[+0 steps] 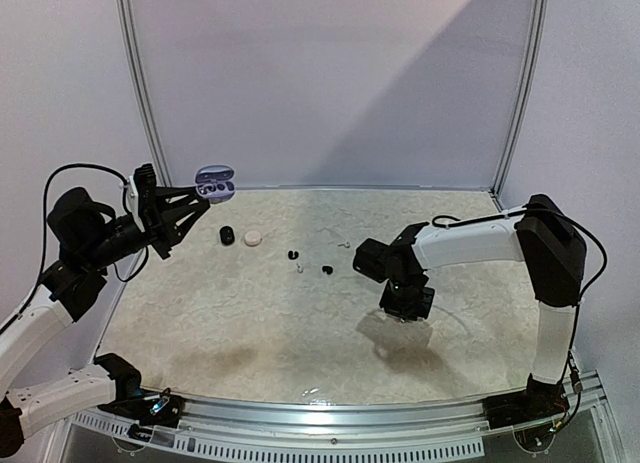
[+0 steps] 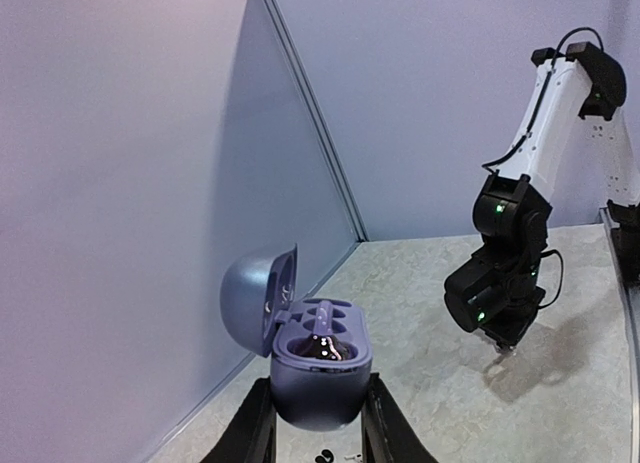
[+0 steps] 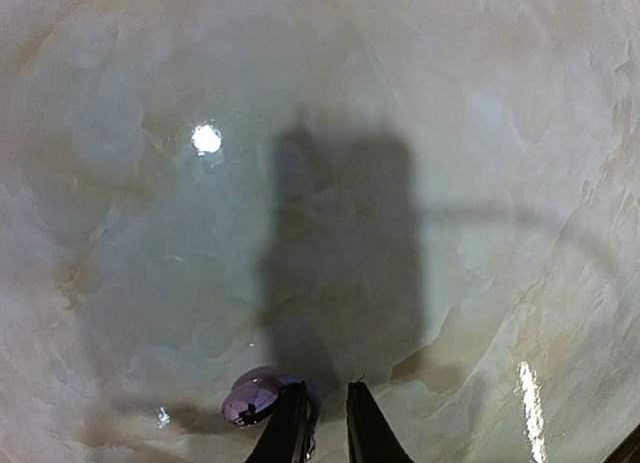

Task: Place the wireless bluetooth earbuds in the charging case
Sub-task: Adjust the right earbud at the center of the board, then move the right earbud to the center of the board.

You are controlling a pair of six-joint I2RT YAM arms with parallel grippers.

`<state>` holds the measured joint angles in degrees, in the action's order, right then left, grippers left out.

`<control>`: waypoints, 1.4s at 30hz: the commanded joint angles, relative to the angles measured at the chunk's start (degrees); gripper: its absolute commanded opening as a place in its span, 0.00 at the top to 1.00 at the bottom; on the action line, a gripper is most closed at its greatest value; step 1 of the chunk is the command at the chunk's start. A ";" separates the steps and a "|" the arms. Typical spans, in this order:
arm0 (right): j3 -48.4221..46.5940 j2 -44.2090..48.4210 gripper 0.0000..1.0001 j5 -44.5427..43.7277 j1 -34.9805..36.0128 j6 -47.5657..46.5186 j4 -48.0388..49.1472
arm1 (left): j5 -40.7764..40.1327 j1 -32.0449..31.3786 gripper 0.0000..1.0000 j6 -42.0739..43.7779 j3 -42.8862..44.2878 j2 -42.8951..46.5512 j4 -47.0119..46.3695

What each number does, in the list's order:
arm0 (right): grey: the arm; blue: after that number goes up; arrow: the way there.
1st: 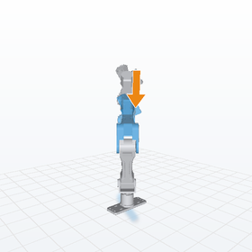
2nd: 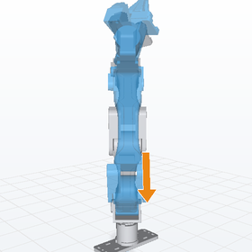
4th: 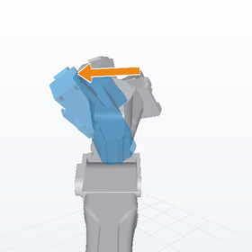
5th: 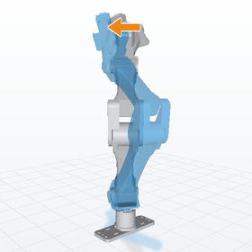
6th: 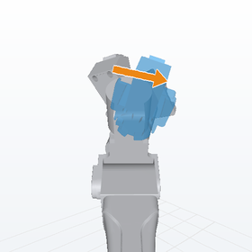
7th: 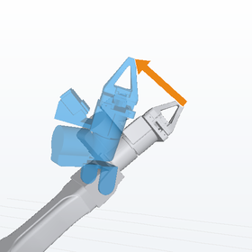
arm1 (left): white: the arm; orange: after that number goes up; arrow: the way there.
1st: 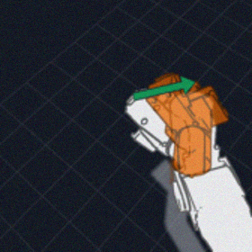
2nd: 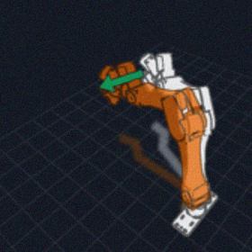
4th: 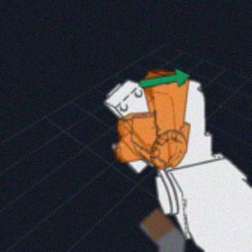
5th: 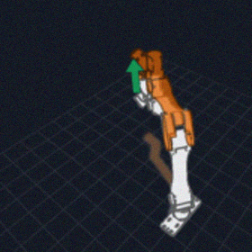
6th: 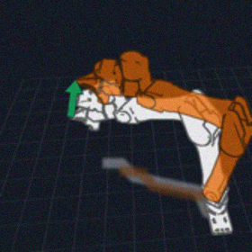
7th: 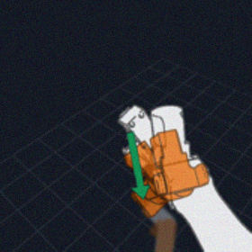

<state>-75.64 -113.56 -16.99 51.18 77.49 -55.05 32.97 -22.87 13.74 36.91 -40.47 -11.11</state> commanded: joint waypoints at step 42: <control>1.46 -0.93 1.00 15.93 -5.40 -21.85 4.04 | -0.46 -0.96 1.00 2.61 -0.18 -0.57 2.33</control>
<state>-75.33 -112.62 -5.45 45.63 55.20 -54.37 32.71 -22.90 15.90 36.91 -41.17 -9.04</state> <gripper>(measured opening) 0.004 0.268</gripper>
